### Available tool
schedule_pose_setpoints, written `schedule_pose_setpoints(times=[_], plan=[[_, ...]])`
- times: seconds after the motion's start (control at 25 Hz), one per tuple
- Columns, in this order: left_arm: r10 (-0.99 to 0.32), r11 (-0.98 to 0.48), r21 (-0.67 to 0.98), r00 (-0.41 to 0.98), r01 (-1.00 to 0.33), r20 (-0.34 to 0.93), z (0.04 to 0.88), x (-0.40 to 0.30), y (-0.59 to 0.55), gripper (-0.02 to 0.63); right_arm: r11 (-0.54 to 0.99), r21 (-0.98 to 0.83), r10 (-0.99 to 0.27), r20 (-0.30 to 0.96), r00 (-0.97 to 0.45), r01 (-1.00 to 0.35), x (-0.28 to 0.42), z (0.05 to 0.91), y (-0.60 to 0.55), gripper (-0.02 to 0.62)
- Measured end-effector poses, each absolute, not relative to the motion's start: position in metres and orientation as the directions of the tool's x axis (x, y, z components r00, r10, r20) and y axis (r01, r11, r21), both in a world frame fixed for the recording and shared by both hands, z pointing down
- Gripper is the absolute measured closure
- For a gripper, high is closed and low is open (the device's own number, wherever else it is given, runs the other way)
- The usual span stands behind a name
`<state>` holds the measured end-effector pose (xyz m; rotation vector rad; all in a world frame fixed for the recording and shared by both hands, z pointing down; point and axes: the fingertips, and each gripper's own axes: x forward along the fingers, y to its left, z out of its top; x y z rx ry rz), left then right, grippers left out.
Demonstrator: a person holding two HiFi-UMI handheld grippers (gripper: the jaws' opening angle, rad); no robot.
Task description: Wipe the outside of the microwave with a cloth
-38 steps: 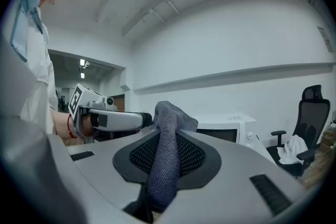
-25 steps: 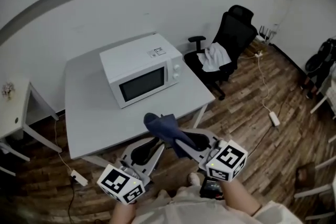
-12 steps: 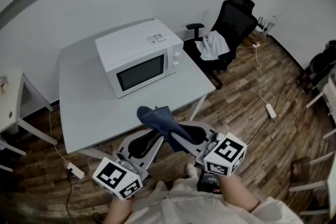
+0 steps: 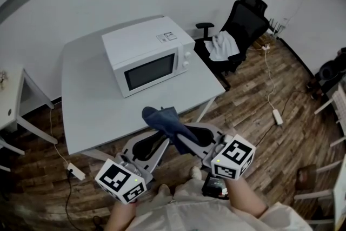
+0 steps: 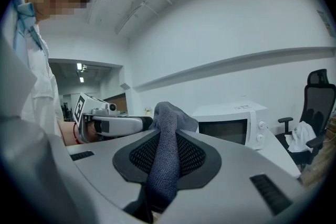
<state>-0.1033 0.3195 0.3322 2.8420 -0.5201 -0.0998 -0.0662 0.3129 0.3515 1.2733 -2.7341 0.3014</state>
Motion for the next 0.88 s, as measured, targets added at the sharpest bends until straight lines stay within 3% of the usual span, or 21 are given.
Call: schedule_pose_setpoints(times=[0.4, 0.88], plan=[[-0.375, -0.892, 0.277, 0.927, -0.357, -0.015, 0.339, -0.095, 0.291, 0.529, 0.653, -0.154, -0.715, 0.195, -0.671, -0.741, -0.060, 0.360, 0.281, 0.505], [-0.462, -0.854, 0.268, 0.887, -0.445, 0.001, 0.326, -0.046, 0.155, 0.531, 0.683, -0.187, -0.685, 0.173, -0.708, -0.706, 0.002, 0.352, 0.137, 0.505]])
